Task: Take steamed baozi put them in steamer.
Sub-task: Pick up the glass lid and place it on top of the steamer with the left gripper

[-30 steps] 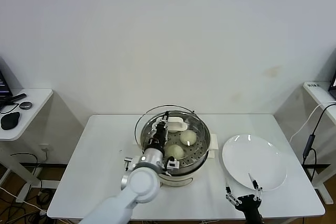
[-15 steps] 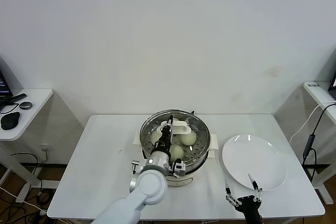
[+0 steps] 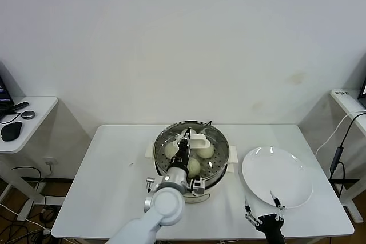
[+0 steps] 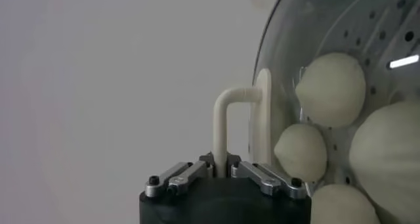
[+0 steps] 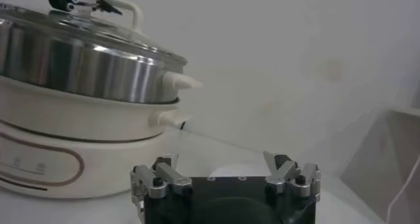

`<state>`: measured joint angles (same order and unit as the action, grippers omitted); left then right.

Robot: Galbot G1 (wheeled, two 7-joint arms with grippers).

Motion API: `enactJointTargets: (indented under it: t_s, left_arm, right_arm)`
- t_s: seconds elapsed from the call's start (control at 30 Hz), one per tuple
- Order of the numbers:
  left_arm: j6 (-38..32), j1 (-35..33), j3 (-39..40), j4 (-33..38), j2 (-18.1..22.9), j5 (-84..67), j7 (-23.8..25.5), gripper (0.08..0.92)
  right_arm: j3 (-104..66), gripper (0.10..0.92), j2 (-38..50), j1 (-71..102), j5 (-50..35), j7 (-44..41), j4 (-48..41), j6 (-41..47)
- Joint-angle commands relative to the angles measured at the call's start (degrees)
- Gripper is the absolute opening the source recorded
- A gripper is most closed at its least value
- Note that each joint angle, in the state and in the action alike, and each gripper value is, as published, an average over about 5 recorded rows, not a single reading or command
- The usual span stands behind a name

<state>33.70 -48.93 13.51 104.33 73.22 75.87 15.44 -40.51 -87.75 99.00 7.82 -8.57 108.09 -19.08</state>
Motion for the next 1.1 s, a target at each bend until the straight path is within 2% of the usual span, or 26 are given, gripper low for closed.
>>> enactJointTargets:
  t_s: [0.03, 0.27, 0.37, 0.47, 0.57, 0.7, 0.8, 0.97, 1.1]
  left_arm:
    - [-0.12, -0.3, 0.07, 0.25, 0.09, 0.33, 0.02, 0.172]
    - [-0.76, -1.34, -0.82, -0.12, 0.54, -0.33, -1.8, 0.172]
    - [-0.82, -2.29, -1.51, 1.19, 0.25, -1.99, -2.89, 0.197]
    - [-1.13, -4.45, -2.69, 4.21, -0.66, -5.82, -4.86, 0.271]
    - [-2.17, -8.04, -4.42, 8.37, -2.02, -14.49, -9.23, 0.358]
    - [-4.15, -14.8, -8.73, 15.7, -4.15, -28.72, -14.19, 0.471]
    - [-8.12, -20.54, -13.56, 22.06, -5.89, -42.83, -17.97, 0.557]
    - [-26.48, -36.71, -25.49, 29.22, -6.56, -71.97, -25.7, 0.705]
    - [-33.15, -48.9, -34.46, 31.91, -4.14, -82.17, -29.65, 0.796]
  right_arm:
    - [0.1, 0.823, -0.06, -0.02, 0.14, 0.08, -0.11, -0.1]
    - [0.21, 0.823, -0.06, 0.03, 0.23, 0.07, -0.11, -0.1]
    - [0.19, 0.823, -0.05, 0.03, 0.26, 0.08, -0.1, -0.09]
    - [0.19, 0.823, -0.08, 0.05, 0.31, 0.08, -0.12, -0.06]
    - [0.17, 0.823, -0.1, 0.09, 0.37, 0.06, -0.19, -0.05]
    - [0.13, 0.823, -0.15, 0.2, 0.41, 0.04, -0.19, 0.0]
    - [0.1, 0.823, -0.14, 0.26, 0.42, 0.01, -0.2, 0.05]
    - [0.16, 0.823, -0.04, 0.25, -0.12, -0.07, -0.27, 0.04]
    - [1.03, 0.823, 0.46, 0.23, -2.51, -0.39, -0.34, 0.33]
